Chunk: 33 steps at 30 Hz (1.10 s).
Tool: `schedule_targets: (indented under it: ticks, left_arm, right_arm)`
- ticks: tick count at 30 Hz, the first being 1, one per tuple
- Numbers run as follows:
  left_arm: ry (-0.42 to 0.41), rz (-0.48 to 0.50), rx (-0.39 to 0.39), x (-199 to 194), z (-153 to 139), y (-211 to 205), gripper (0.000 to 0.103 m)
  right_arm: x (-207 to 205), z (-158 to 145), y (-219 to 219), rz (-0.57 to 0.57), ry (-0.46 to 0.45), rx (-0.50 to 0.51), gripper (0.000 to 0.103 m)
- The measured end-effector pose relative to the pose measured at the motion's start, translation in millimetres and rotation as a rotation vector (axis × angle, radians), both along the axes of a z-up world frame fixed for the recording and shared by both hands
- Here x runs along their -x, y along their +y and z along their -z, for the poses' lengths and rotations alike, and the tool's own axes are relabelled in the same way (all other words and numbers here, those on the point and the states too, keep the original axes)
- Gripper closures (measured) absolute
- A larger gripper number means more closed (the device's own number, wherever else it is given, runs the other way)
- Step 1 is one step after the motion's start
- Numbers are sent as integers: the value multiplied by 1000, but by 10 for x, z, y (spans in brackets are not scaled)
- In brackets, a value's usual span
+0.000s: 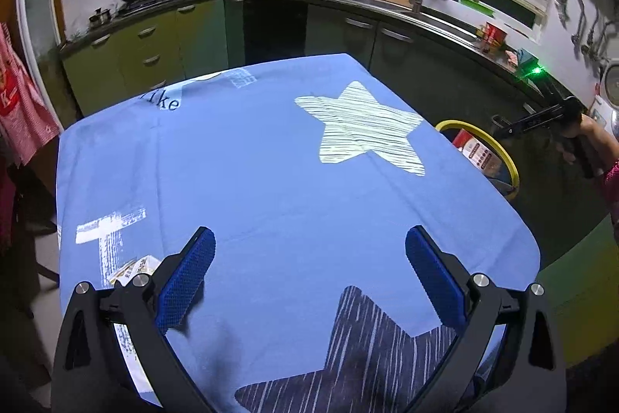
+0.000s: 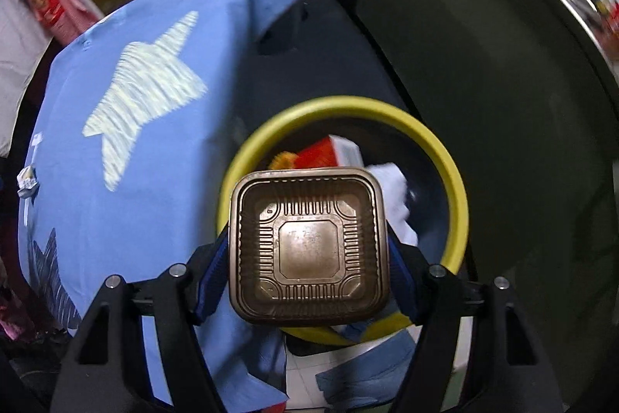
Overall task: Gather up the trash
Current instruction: 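Carry the brown tray over the bin and open the right gripper, then grasp the crumpled snack wrapper with the left gripper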
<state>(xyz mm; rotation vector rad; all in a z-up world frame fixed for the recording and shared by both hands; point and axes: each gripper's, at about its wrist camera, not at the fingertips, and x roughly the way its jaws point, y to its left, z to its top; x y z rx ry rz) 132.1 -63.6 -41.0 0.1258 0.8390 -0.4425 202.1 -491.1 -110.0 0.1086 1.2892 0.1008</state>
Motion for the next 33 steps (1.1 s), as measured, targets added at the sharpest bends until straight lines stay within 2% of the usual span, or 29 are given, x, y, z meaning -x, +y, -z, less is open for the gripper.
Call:
schedule_targets:
  ticks: [6, 9, 13, 16, 20, 24, 28, 33]
  left_arm:
    - [6, 12, -15, -8, 17, -81, 6]
    - [12, 13, -19, -10, 37, -93, 6]
    - [23, 13, -30, -26, 79, -89, 6]
    - [31, 11, -31, -63, 100, -89, 6]
    - [30, 19, -29, -67, 96, -105, 6]
    - [27, 10, -22, -60, 77, -67, 6]
    - [33, -5, -23, -46, 86, -11, 6]
    - [37, -44, -23, -3, 89, 138, 6]
  right_arm:
    - [-8, 200, -336, 99, 17, -2, 36]
    - [-72, 251, -503, 167, -2, 42, 36]
    - [-89, 377, -533, 160, 26, 117, 35]
    - [-75, 410, -543, 166, 24, 119, 24]
    - [2, 276, -570, 194, -19, 98, 22]
    - [162, -45, -384, 185, -94, 62, 22]
    - [459, -345, 25, 125, -194, 33, 20]
    - [844, -487, 590, 70, -303, 29, 20]
